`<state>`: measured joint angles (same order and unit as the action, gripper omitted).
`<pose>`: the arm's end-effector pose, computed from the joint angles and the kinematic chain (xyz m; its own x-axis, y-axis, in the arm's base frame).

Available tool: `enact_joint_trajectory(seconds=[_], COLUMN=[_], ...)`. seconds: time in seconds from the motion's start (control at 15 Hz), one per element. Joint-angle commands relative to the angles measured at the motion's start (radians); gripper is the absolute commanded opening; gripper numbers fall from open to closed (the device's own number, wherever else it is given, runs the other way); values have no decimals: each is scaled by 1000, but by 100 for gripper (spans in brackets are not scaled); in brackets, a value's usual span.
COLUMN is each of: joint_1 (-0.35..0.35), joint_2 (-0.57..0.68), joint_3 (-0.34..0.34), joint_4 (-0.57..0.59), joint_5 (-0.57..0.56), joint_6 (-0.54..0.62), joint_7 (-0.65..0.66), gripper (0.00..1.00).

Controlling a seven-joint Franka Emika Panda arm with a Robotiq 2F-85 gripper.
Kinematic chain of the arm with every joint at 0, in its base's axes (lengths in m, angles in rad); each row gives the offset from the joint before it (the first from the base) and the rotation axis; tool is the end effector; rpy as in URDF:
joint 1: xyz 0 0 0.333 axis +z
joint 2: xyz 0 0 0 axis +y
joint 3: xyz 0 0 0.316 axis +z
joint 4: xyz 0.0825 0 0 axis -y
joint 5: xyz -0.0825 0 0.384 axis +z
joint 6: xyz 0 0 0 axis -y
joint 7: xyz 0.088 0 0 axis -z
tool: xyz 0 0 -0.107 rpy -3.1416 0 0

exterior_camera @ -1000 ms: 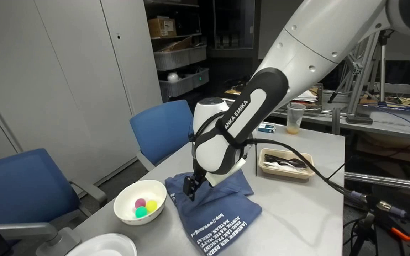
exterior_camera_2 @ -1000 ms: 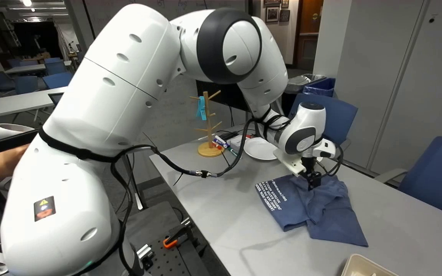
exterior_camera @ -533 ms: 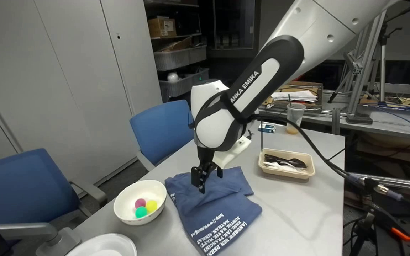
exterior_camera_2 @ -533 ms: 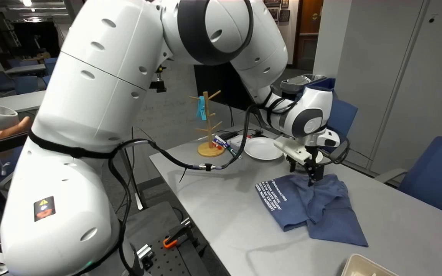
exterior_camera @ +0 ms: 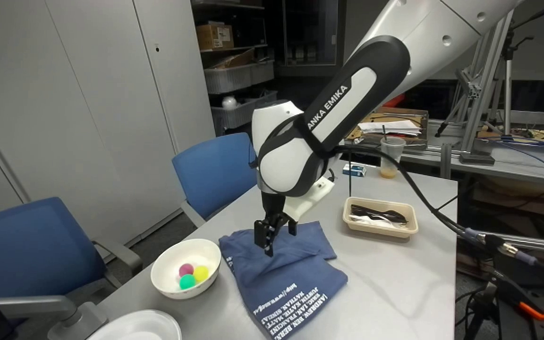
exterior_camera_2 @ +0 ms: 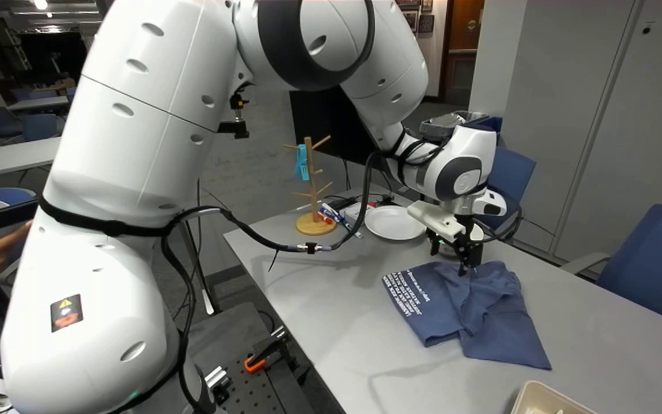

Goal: Fold the shirt

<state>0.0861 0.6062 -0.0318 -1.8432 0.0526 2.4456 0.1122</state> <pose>0.6430 0.0362 0.1956 0.9957 -0.0925 -0.0052 -0.0926 -0.9956 -0.0150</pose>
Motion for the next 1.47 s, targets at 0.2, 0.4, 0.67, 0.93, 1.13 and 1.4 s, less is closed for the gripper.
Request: enact_joint_trajectory(seconds=[0.2,0.4,0.67,0.93,1.13,1.4], joint_1=[-69,-129,-210,-213,-199,-195], joint_2=[21,41,91,156,206,267], joint_3=[28,59,124,112,94,99], joint_4=[36,60,114,181,231,296], joint_5=[-7,12,36,6,-16,-16], joint_6=[-34,-61,-144,-180,-163,-161], joint_7=[-129,-257,-455,-490,-465,-452], gripper=[100,100,100,100,100,85])
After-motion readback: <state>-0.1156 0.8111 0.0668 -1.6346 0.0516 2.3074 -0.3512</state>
